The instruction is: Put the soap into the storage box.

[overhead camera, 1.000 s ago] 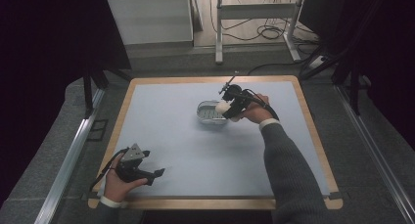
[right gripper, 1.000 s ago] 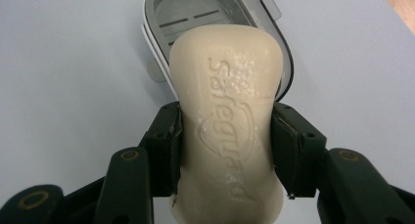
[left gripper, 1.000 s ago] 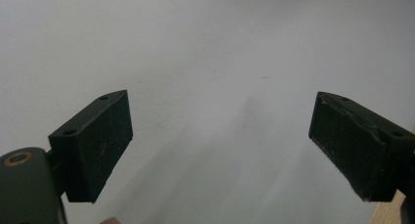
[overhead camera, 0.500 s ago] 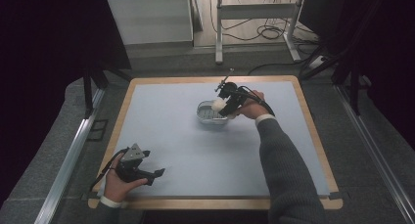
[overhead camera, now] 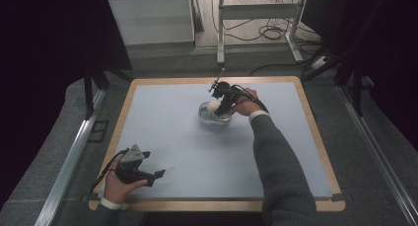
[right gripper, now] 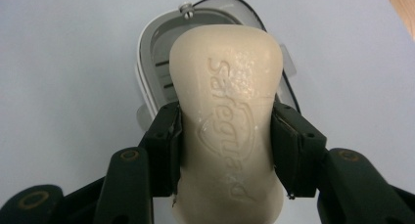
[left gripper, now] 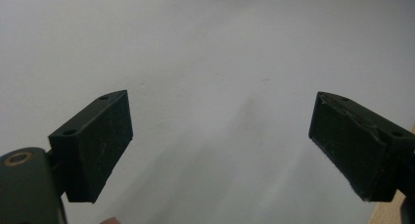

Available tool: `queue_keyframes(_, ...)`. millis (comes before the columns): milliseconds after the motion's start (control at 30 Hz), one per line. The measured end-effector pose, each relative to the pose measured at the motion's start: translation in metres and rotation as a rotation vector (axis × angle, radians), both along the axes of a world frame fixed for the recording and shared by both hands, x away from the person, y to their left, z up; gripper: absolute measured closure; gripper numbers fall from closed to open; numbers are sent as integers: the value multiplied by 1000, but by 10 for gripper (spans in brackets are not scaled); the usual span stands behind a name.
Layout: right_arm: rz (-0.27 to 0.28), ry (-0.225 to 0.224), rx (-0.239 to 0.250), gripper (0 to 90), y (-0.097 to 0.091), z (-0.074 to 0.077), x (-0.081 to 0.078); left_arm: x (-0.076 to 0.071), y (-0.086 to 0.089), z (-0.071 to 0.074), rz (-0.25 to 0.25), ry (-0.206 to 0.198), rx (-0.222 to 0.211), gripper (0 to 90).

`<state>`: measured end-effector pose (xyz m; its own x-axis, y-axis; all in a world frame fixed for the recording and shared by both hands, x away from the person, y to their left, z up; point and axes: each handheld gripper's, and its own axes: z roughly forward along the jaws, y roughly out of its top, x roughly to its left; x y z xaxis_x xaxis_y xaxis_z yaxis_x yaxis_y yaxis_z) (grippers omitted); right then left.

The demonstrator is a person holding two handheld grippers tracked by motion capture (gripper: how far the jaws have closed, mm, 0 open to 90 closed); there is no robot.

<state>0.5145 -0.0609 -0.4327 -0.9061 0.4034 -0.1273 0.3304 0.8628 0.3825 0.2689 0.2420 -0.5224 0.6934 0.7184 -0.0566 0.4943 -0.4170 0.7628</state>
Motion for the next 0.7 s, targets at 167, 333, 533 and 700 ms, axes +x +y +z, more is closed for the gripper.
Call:
queue_keyframes(167,8,-2,-7,492,7,-8,4,0,1,0,2,-3,-3,96)
queue_keyframes(333,28,-5,-23,492,10,-15,5,0,1,0,4,-3,-4,96)
queue_keyframes(533,19,4,-23,486,11,-20,5,0,0,-1,0,2,-1,96)
queue_keyframes(700,-7,-17,40,467,7,-12,4,1,-3,-3,-9,10,4,96)
